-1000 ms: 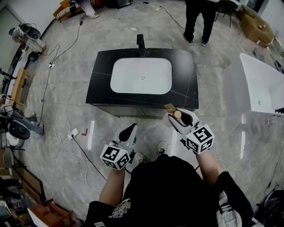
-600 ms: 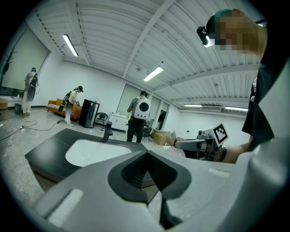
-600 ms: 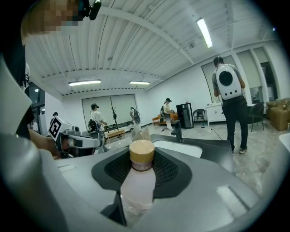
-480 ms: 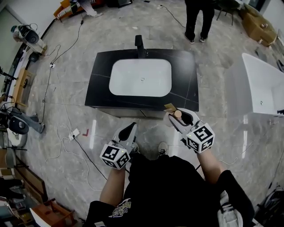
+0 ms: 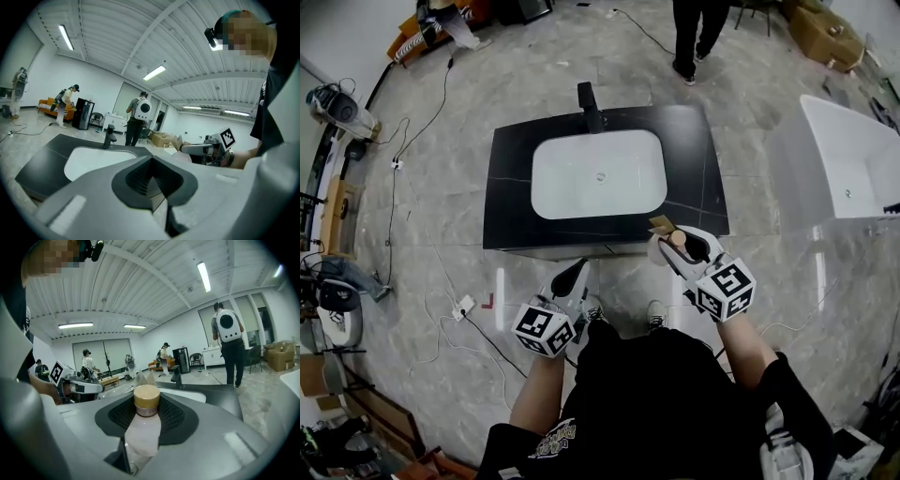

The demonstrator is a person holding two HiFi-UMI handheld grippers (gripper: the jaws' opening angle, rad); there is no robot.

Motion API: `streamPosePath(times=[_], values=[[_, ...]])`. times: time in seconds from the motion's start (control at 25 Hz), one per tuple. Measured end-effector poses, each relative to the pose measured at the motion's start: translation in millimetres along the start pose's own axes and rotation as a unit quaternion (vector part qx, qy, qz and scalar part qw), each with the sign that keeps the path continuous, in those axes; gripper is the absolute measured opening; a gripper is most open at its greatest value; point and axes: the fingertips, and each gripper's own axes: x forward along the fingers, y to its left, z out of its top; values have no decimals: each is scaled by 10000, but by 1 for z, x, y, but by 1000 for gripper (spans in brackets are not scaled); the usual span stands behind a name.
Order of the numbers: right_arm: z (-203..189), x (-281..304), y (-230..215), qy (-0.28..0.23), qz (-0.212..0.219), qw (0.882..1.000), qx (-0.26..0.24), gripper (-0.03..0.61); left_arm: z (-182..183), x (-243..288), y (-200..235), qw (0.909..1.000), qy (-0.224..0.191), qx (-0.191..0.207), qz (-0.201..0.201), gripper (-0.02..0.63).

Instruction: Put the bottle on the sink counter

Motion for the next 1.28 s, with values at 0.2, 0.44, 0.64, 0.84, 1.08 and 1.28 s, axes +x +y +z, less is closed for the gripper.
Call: streamPosePath(times=[0.2, 0.44, 0.64, 0.84, 1.08, 1.28], values=[[6, 24, 11, -115, -313, 9993, 186, 161, 8, -3, 34, 9995, 154, 57, -276, 0], [5, 55, 29, -157, -571, 9979, 277, 161, 14, -10, 72, 9982, 235, 103, -545, 2], [7, 74, 39, -193, -829, 9957, 359, 161, 19, -12, 99, 9964, 280, 132, -791, 0], [7, 91, 55, -258, -1065, 9930, 431, 161, 20, -18, 123, 9940, 329, 157, -1027, 0], [8, 99, 69, -326, -1265, 9901, 507, 161, 26, -24, 138, 9915, 356, 234, -1233, 0], [4, 107, 80, -320, -1283, 9896, 568, 161, 26, -31, 145, 9906, 371, 251, -1296, 0]])
